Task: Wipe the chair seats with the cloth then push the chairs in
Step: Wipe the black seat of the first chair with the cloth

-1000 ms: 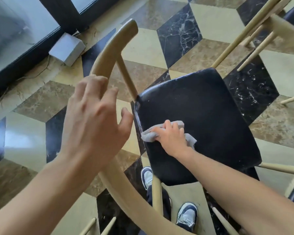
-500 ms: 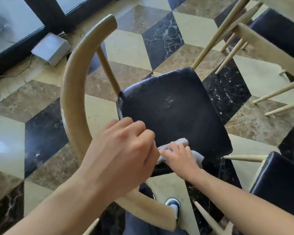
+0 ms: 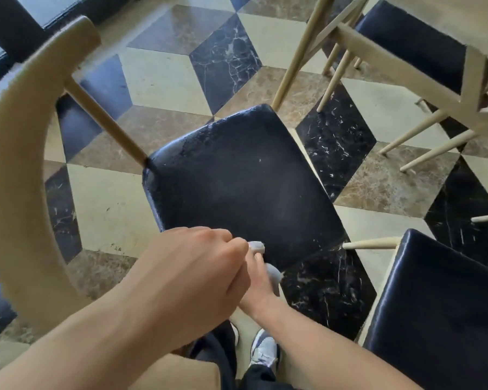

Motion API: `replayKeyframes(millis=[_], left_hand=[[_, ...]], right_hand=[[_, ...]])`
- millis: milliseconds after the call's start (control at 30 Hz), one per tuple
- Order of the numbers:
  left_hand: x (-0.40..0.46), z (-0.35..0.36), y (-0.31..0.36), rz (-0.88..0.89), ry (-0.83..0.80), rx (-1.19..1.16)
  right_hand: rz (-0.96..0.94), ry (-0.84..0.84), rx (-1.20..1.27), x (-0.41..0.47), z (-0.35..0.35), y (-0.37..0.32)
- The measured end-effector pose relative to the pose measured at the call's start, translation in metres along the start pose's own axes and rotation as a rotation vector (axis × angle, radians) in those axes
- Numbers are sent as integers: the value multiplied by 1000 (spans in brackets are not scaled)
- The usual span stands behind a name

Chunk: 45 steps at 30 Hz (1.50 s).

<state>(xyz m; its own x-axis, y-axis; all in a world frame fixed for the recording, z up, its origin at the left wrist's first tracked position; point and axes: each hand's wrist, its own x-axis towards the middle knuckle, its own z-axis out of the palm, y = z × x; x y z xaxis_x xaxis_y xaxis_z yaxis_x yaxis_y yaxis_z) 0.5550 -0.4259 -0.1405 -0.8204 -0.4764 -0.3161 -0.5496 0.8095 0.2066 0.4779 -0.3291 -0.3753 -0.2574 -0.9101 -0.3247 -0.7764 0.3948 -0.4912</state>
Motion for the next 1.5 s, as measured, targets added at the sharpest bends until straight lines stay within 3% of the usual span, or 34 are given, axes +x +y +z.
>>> replayKeyframes(millis=[67,133,233,300,367,467,533,633,700,800,933,1067,1200,1300,1367,1500], left_hand=[[9,0,5,55,-11,11],[18,7,3,52,-47,37],[38,23,3,37,-97,99],[55,32,3,51,-166,138],[77,39,3,71,-251,187],[107,48,4,65,-342,217],[117,56,2,36,-368,210],[119,68,-5,18,-412,179],[118,72,-14,2,-465,175],[122,78,-30,-30,-530,219],[143,82,-42,-92,-460,98],[162,95,-50,-84,-341,39],[167,109,-61,-113,-366,-25],[172,115,-77,-112,-407,38],[178,114,-89,-96,-397,52],[193,111,-104,-73,-343,24]], right_hand=[[-29,211,-190,8,-16,47],[144,327,-327,22,-46,113],[493,389,-168,37,-74,165],[608,461,-28,51,-79,175],[635,464,-62,51,-69,156],[454,484,-103,23,-32,100],[246,394,-112,0,-5,68],[30,328,-185,-3,0,69],[70,346,-246,9,-20,101],[380,432,-210,34,-54,161],[565,386,-14,97,-88,193],[461,452,-97,145,-84,141],[47,344,-200,114,-35,77],[-201,237,-276,71,-10,73],[-187,226,-314,70,-22,93],[187,334,-260,118,-68,126]])
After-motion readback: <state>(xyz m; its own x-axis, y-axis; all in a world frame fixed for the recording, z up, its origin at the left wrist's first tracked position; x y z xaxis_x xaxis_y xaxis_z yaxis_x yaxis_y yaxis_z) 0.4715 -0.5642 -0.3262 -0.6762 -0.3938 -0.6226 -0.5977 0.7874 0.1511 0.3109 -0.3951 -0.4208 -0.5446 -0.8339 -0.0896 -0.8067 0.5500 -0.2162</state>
